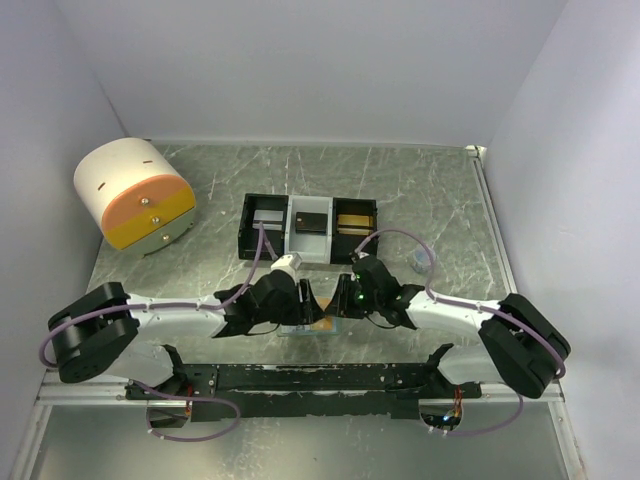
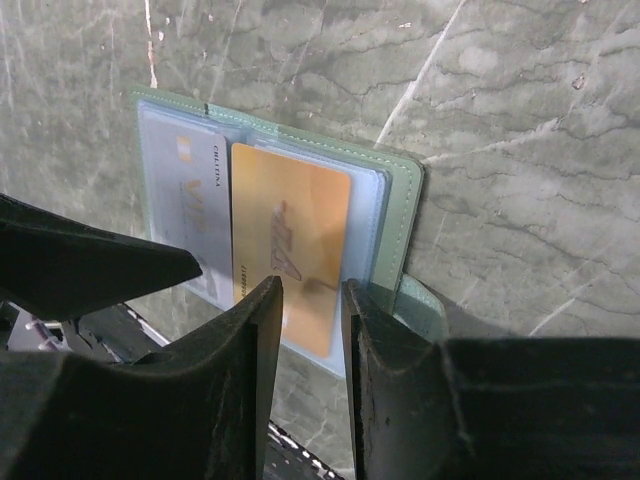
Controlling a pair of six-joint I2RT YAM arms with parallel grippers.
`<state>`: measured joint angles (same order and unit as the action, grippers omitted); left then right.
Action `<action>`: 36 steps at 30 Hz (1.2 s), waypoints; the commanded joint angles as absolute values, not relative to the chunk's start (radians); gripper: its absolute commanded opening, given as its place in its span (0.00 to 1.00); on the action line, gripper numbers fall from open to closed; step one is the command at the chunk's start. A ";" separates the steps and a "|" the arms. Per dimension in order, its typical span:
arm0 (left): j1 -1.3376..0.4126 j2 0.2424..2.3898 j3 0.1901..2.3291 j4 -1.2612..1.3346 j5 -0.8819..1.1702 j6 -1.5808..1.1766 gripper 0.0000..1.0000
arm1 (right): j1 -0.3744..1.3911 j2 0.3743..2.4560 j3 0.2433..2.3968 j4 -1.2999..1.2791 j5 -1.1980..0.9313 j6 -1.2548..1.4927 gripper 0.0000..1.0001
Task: Take the credit cards out of the card holder
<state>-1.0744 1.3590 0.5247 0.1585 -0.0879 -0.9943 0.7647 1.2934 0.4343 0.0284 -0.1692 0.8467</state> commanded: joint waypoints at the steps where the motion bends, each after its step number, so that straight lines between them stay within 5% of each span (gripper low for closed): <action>1: -1.078 1.396 0.574 0.252 -0.038 -0.968 0.64 | 0.761 1.292 0.382 0.011 -0.112 0.857 0.31; 36: -1.066 1.471 0.538 0.179 -0.127 -1.045 0.64 | 0.761 1.296 0.378 0.019 -0.118 0.863 0.30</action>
<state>-1.0695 1.4330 0.5293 0.1791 -0.1310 -1.0664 0.7647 1.2797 0.3977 0.0864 -0.1612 0.8795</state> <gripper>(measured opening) 0.647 0.304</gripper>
